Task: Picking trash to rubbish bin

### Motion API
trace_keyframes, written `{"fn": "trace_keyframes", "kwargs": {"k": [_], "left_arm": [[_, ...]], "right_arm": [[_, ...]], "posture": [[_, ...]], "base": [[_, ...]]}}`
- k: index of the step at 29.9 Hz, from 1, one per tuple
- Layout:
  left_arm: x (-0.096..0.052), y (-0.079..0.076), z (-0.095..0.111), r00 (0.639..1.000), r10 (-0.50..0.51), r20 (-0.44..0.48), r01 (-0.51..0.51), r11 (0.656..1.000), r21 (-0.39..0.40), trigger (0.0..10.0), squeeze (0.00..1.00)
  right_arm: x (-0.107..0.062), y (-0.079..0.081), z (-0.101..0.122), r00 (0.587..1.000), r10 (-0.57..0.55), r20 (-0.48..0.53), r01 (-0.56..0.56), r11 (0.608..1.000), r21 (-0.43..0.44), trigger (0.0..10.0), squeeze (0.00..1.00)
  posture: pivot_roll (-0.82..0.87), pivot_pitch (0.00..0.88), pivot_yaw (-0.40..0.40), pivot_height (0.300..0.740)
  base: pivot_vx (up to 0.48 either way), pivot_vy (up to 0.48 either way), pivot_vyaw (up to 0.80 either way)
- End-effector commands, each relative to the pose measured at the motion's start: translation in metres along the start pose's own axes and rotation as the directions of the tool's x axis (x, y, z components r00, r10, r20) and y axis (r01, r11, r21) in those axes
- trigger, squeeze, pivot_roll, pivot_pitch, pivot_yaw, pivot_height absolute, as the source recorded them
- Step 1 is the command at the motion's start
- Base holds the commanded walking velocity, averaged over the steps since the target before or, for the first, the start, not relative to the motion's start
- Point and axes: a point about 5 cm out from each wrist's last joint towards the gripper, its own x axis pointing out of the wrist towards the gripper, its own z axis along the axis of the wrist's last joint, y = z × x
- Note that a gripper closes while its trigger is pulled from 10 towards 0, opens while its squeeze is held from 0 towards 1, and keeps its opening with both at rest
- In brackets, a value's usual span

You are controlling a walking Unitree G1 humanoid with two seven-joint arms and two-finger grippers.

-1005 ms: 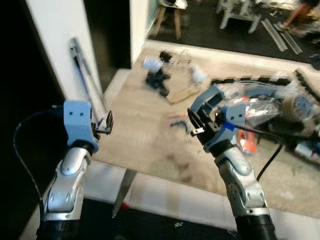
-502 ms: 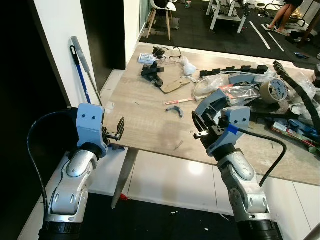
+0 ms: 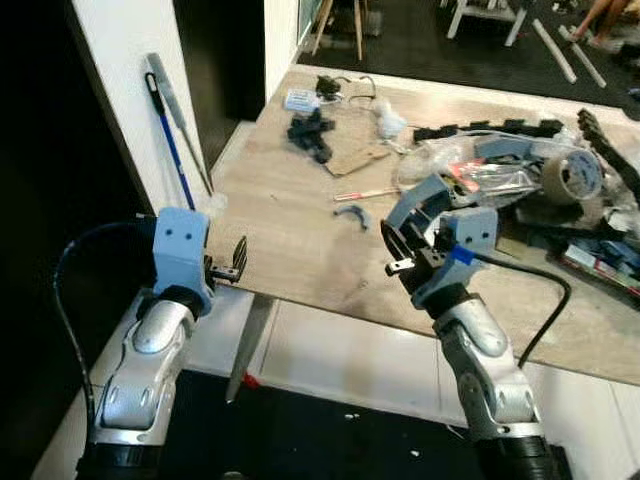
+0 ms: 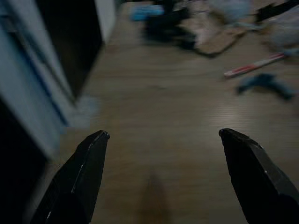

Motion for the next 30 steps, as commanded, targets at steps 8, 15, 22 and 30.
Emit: {"fn": "trace_keyframes", "kwargs": {"k": [8, 15, 22, 30], "left_arm": [[-0.002, 0.005, -0.006, 0.999, 0.033, 0.001, -0.033, 0.999, -0.024, 10.0, 0.0], [-0.003, 0.006, -0.005, 0.998, 0.055, 0.003, -0.055, 0.998, -0.03, 10.0, 0.0], [0.002, 0.007, -0.004, 0.993, 0.118, 0.019, -0.117, 0.991, -0.068, 10.0, 0.0], [0.001, 0.025, -0.004, 0.971, 0.234, 0.048, -0.233, 0.972, -0.028, 10.0, 0.0]], "right_arm": [[0.001, 0.004, 0.0, 1.0, 0.001, 0.008, -0.001, 1.0, -0.005, 10.0, 0.0], [0.002, 0.003, -0.005, 1.0, -0.002, -0.002, 0.002, 1.0, -0.003, 10.0, 0.0], [0.0, 0.002, -0.006, 1.0, -0.006, -0.003, 0.006, 1.0, -0.003, 10.0, 0.0], [-0.002, 0.004, -0.013, 1.0, 0.002, -0.015, -0.002, 1.0, 0.007, 10.0, 0.0]], "posture": [[-0.04, 0.14, -0.068, 0.74], [-0.03, 0.138, -0.07, 0.74], [-0.03, 0.119, -0.086, 0.74], [-0.05, 0.119, -0.076, 0.74]], "base": [[0.0, 0.0, 0.0], [0.0, 0.0, 0.0], [0.0, 0.0, 0.0], [0.0, 0.0, 0.0]]}}
